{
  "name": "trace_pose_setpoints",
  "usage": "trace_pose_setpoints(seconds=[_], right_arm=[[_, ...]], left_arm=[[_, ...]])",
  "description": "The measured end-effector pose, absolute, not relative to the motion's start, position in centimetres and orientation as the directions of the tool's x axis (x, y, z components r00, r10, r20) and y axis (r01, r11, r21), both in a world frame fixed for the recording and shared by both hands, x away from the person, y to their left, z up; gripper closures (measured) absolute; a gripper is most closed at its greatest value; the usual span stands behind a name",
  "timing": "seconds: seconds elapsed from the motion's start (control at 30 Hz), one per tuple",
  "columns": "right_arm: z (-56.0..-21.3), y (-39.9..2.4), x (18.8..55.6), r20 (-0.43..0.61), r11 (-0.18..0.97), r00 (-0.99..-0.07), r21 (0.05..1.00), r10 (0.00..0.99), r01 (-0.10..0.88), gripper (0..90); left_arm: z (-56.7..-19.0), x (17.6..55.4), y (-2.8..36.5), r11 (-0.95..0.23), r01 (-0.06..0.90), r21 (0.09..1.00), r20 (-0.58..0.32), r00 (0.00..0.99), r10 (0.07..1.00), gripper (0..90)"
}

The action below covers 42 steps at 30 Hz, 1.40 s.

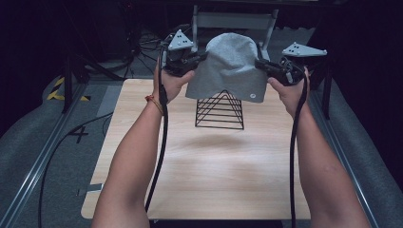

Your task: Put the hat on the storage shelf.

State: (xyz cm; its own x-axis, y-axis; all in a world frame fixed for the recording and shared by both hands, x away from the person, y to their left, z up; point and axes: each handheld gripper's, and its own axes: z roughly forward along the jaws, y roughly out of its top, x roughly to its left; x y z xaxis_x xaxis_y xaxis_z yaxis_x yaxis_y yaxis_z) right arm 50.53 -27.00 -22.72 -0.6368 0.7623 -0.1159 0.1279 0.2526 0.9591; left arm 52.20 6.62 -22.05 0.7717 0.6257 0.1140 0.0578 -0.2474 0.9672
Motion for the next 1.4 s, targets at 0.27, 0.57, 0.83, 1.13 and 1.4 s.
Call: trace_pose_setpoints(seconds=[0.27, 0.57, 0.83, 1.13, 1.4], right_arm=[[-22.6, -27.6, 49.7, -0.122, 0.249, -0.648, 0.963, 0.751, 0.107, 86.3], [-23.7, -28.0, 48.8, -0.121, 0.247, -0.674, 0.964, 0.729, 0.093, 86.3], [-24.6, -27.6, 48.6, -0.146, 0.285, -0.683, 0.954, 0.715, 0.095, 86.3], [-27.0, -27.6, 49.6, -0.131, 0.303, -0.685, 0.943, 0.716, 0.137, 86.2], [-28.8, -27.5, 50.2, -0.117, 0.313, -0.687, 0.935, 0.717, 0.167, 86.2]], left_arm=[[-21.8, 51.1, 6.8, -0.237, 0.029, 0.971, 0.122, 0.793, 0.597, 86.7], [-23.5, 50.2, 7.5, -0.217, 0.03, 0.976, 0.105, 0.807, 0.582, 86.7], [-25.6, 50.4, 7.7, -0.254, 0.06, 0.965, 0.104, 0.804, 0.586, 86.7], [-28.0, 51.5, 7.2, -0.284, 0.097, 0.954, 0.093, 0.804, 0.588, 86.6], [-29.9, 52.2, 7.0, -0.301, 0.129, 0.945, 0.078, 0.803, 0.59, 86.6]])
